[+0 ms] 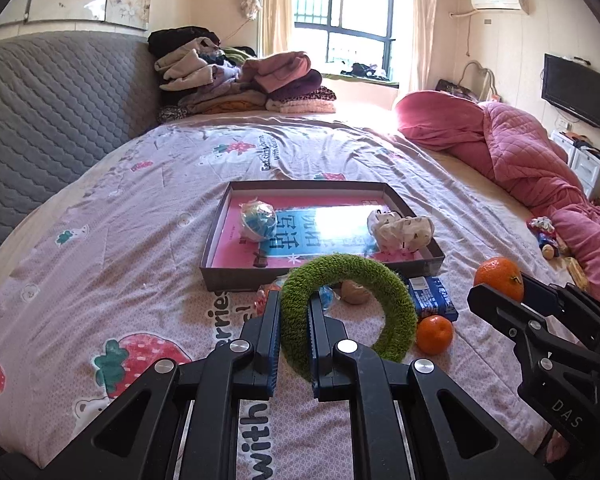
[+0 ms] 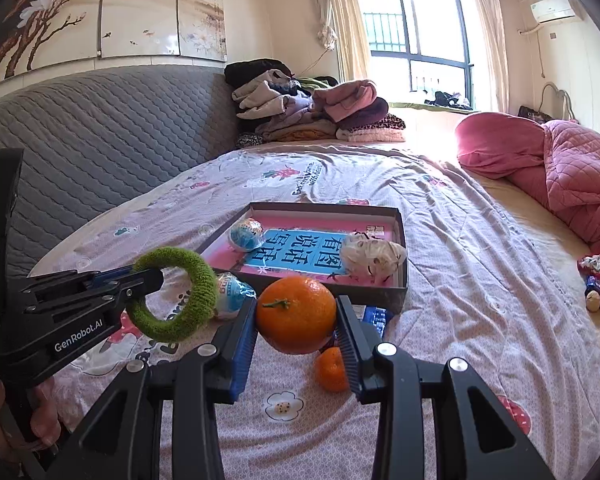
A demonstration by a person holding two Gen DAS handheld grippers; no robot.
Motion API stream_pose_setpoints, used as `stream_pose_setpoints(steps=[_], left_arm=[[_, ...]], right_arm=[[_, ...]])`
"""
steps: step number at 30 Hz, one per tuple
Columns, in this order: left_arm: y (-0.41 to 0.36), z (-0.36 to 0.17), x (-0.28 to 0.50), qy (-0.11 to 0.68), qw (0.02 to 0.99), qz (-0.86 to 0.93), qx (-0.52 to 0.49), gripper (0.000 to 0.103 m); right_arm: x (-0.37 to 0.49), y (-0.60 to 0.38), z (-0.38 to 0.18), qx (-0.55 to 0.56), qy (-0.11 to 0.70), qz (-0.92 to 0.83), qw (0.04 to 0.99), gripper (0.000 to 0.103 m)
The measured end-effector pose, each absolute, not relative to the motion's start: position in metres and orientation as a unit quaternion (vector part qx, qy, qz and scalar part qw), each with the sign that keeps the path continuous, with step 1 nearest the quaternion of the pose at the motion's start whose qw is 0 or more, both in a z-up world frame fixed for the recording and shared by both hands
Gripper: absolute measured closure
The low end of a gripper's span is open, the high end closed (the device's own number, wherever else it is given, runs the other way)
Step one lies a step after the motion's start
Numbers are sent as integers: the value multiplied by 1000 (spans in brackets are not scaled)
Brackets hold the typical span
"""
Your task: Organize objects
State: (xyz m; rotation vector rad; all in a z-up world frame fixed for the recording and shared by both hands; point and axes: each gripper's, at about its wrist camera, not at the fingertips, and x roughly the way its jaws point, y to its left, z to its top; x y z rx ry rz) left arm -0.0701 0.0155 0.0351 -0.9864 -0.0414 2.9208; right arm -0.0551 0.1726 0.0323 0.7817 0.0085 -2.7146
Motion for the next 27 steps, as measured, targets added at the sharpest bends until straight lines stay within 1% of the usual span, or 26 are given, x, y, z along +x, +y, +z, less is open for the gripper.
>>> stream_pose_setpoints(steps=[27], left_arm=[[9, 73, -111, -6, 18, 962, -273, 91]], right_arm=[[-104, 159, 77, 220, 15, -962, 164, 64]])
